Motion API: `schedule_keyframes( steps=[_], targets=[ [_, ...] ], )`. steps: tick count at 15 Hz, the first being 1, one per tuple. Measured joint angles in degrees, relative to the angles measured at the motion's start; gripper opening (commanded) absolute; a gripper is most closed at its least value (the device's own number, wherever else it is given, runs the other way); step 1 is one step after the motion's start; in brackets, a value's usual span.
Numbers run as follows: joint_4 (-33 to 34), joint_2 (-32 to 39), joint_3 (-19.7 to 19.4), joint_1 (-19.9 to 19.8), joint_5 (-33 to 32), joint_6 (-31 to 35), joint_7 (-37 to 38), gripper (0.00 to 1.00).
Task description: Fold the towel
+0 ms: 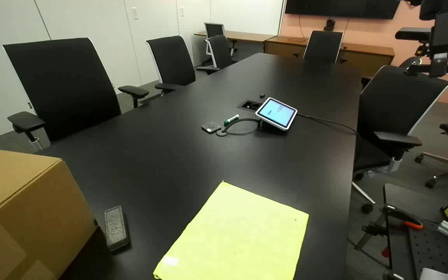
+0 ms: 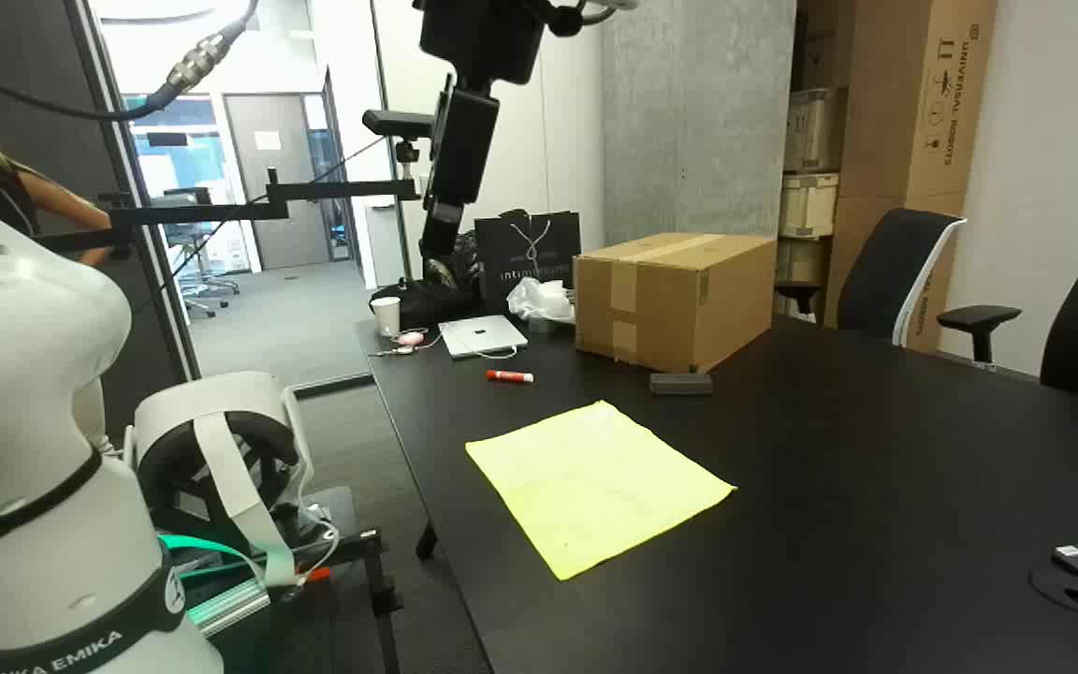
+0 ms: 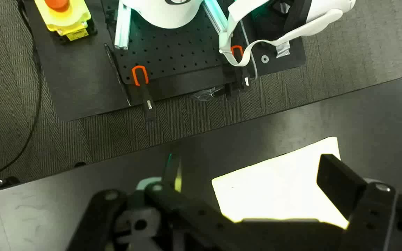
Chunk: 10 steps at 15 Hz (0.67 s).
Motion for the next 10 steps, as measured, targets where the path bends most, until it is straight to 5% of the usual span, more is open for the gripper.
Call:
schedule_keyframes(
  steps=[8,10],
  targets=[
    [-0.4,0.9,0.6,-0.2,0.0,0.3,-0.4,1.00],
    [-1.8,3.0,1.4,-0.2,0.0,4.6,-0.4,1.00]
  ],
)
